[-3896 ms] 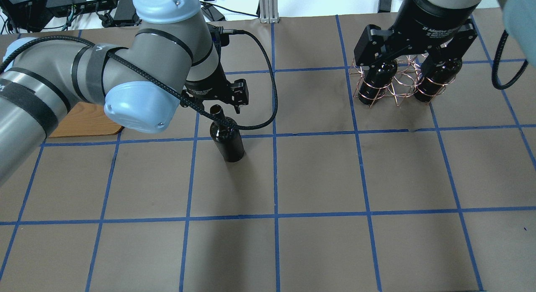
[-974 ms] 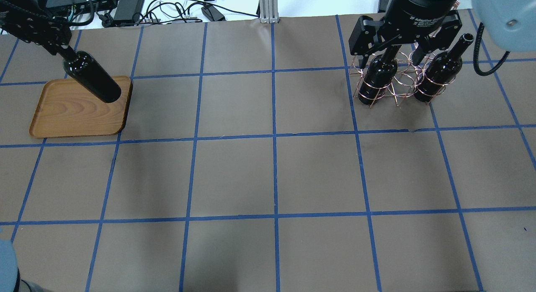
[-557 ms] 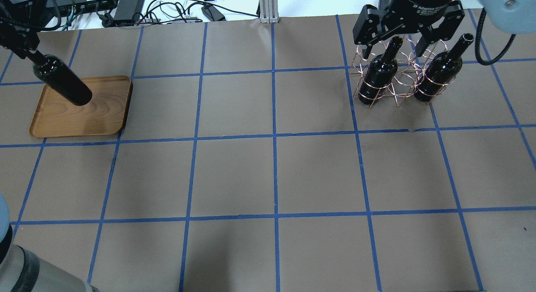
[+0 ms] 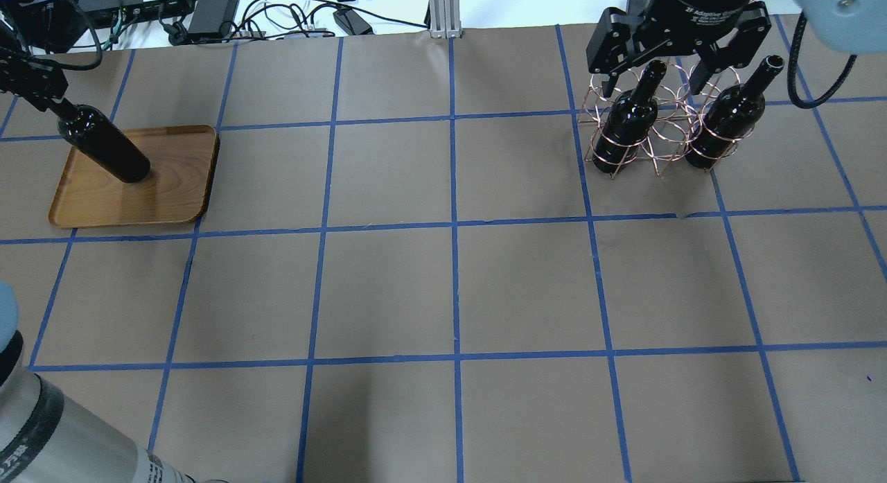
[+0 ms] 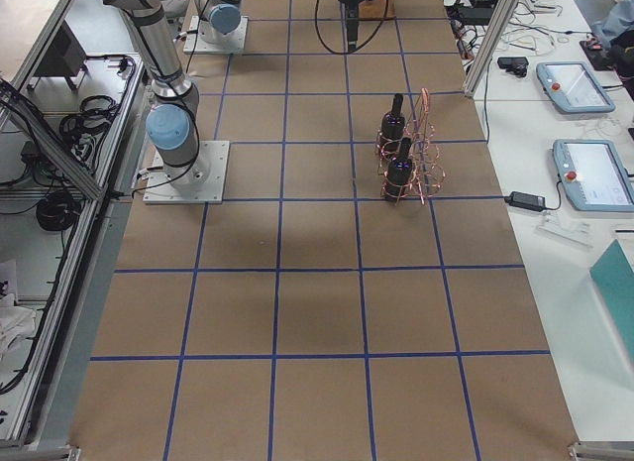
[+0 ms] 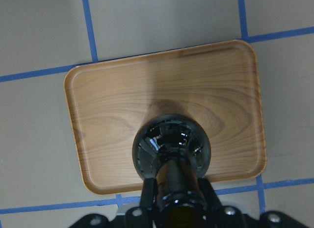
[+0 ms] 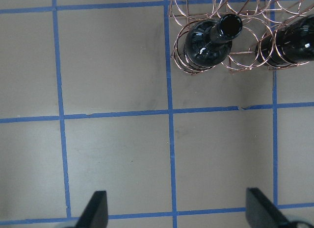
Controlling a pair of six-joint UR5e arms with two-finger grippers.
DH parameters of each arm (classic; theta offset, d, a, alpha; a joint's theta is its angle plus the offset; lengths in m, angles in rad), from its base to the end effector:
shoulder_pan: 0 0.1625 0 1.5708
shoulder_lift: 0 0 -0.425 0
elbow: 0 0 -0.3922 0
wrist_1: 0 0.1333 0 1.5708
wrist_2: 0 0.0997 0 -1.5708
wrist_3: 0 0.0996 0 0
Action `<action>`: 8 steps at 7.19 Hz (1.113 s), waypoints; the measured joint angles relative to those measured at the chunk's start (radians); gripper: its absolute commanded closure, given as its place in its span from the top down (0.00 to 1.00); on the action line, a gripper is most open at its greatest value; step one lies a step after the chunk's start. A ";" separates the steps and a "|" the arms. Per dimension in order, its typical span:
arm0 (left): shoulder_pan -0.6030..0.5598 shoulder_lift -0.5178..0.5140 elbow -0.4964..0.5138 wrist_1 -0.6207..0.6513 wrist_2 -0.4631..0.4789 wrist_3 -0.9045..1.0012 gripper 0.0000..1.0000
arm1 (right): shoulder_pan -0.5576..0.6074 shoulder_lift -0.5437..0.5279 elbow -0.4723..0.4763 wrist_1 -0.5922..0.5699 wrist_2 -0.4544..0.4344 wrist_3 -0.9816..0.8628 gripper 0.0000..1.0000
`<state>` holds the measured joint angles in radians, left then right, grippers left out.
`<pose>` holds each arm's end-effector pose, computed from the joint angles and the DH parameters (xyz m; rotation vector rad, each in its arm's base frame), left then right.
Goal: Take wine from basket and place on tray
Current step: 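Open the left gripper to release the bottle on the tray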
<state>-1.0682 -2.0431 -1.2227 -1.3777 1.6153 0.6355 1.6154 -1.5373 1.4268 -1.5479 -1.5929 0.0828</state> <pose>0.2189 -0.6657 0.4000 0.2013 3.0599 -0.0522 0.1538 -0.5057 0.5400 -0.0611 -3.1214 0.1388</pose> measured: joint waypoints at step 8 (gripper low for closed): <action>-0.004 0.058 -0.013 -0.043 -0.003 -0.005 1.00 | 0.001 -0.006 0.007 0.002 0.006 0.000 1.00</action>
<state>-1.0721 -1.9846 -1.2361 -1.4206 1.6123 0.6309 1.6161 -1.5432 1.4342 -1.5463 -1.5866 0.0828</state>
